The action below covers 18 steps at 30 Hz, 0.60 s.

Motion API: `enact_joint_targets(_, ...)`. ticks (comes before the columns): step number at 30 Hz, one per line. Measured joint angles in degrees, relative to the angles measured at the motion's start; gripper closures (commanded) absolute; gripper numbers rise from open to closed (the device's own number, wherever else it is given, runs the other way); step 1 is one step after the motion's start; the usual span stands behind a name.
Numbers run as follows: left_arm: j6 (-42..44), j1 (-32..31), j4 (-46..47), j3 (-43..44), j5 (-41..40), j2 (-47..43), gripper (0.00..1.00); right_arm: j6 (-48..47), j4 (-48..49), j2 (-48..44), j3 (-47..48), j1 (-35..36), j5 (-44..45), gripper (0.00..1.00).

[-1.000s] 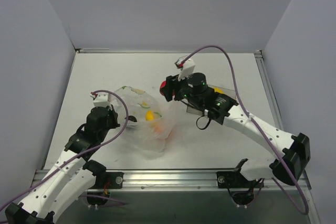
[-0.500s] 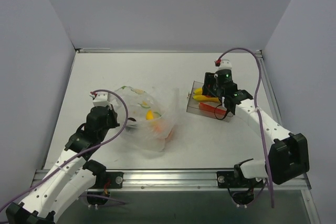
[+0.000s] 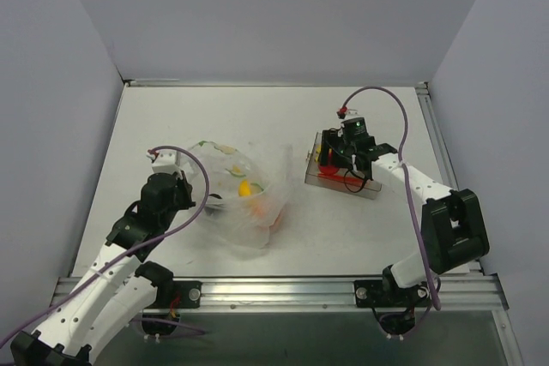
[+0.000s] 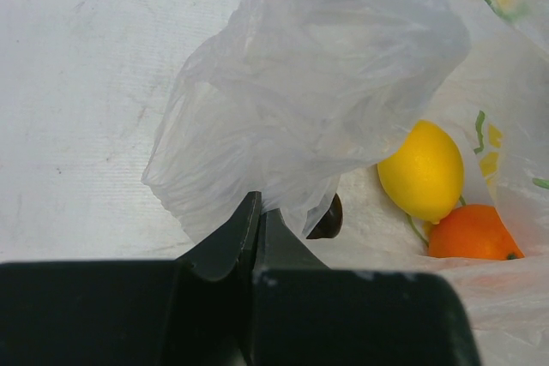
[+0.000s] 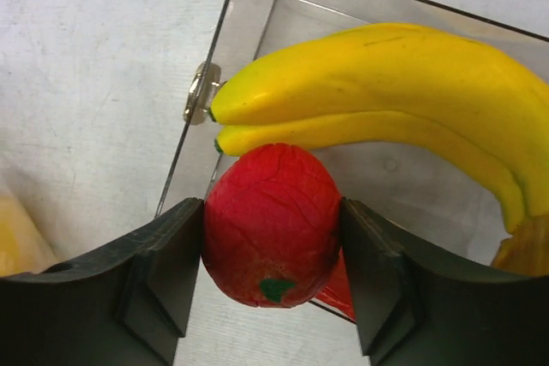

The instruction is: Untie the knot of the plastic bag and take out the fruit

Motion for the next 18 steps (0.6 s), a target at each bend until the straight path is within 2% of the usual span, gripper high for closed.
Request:
enact_joint_targets(1,0.0,0.1,0.0,0.0,0.0,0.0,1.00,0.0,0.0,-0.1,0.0,0.3,-0.6,0.26)
enact_joint_targets(4,0.0,0.2,0.0,0.0,0.7,0.0,1.00,-0.3,-0.3,-1.2,0.0,1.2,-1.2,0.13)
enact_joint_targets(5,0.0,0.3,0.1,0.0,0.8,0.0,1.00,-0.5,-0.6,-1.9,0.0,1.7,-1.3,0.12)
enact_joint_targets(10,0.0,0.4,0.5,0.0,1.5,0.0,1.00,-1.4,-3.2,-6.5,1.5,5.4,-0.4,0.11)
enact_joint_targets(18,0.3,0.8,1.2,0.0,2.4,-0.2,1.00,-1.5,-5.4,-10.8,9.8,15.7,0.3,0.18)
